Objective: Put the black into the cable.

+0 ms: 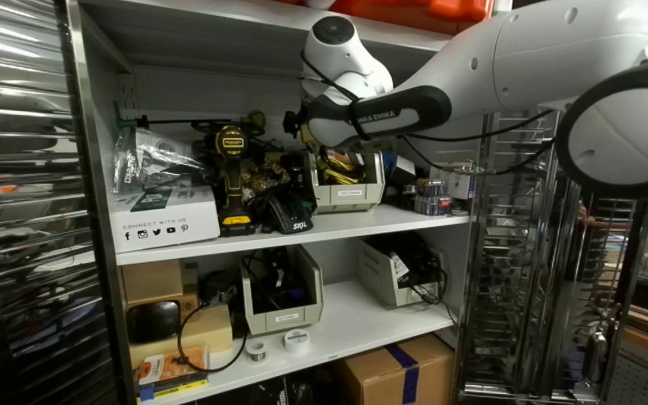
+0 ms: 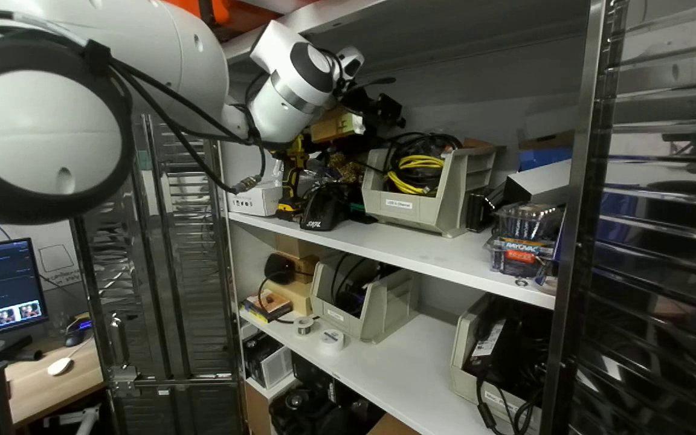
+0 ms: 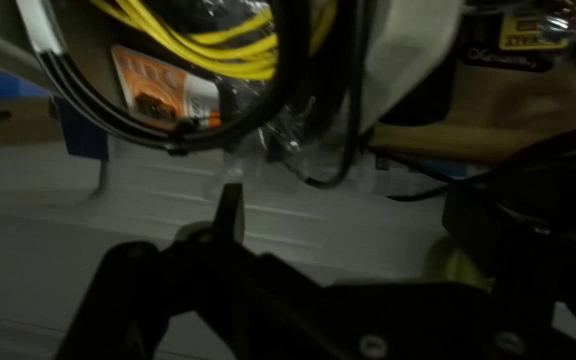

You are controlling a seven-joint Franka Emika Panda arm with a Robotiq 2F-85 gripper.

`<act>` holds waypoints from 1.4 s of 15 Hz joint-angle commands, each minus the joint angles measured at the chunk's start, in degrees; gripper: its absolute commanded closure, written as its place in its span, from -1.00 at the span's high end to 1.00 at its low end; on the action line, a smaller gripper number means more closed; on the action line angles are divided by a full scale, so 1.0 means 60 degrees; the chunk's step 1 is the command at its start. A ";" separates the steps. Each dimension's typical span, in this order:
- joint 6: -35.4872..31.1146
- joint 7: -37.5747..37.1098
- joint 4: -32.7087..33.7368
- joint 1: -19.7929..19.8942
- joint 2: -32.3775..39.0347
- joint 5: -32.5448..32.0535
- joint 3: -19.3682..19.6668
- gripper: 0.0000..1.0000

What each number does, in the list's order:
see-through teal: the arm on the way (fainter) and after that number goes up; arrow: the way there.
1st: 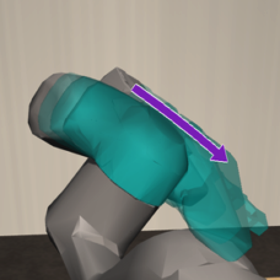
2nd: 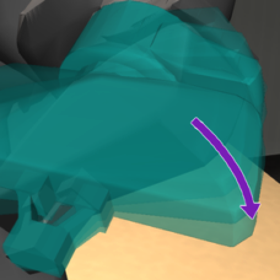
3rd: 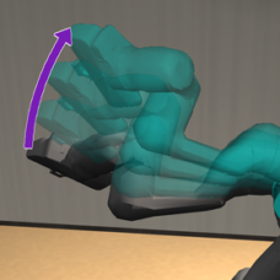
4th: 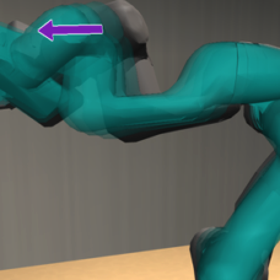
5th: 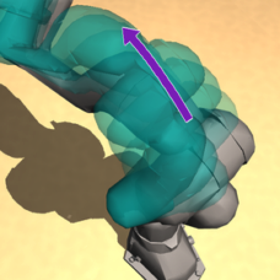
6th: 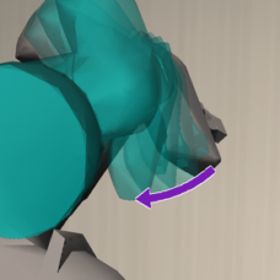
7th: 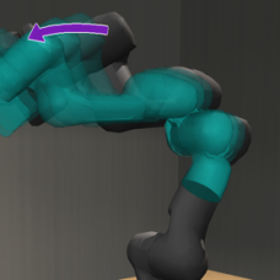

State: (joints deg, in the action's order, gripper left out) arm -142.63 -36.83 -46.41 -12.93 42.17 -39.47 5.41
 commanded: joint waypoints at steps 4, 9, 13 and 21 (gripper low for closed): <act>-0.0143 -0.0317 -0.3440 -0.1255 -0.2474 -0.1784 0.0069 1.00; 0.2349 0.0583 -0.5674 -0.1550 -0.4242 -0.0749 -0.0786 1.00; 0.4138 0.1086 -0.7560 -0.1447 -0.5921 0.0952 -0.1452 1.00; 0.9341 0.2599 -0.9605 -0.0736 -0.9319 0.5077 -0.2589 1.00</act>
State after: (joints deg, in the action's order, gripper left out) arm -95.28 -25.92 -99.59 -19.79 -5.24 -16.65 -8.02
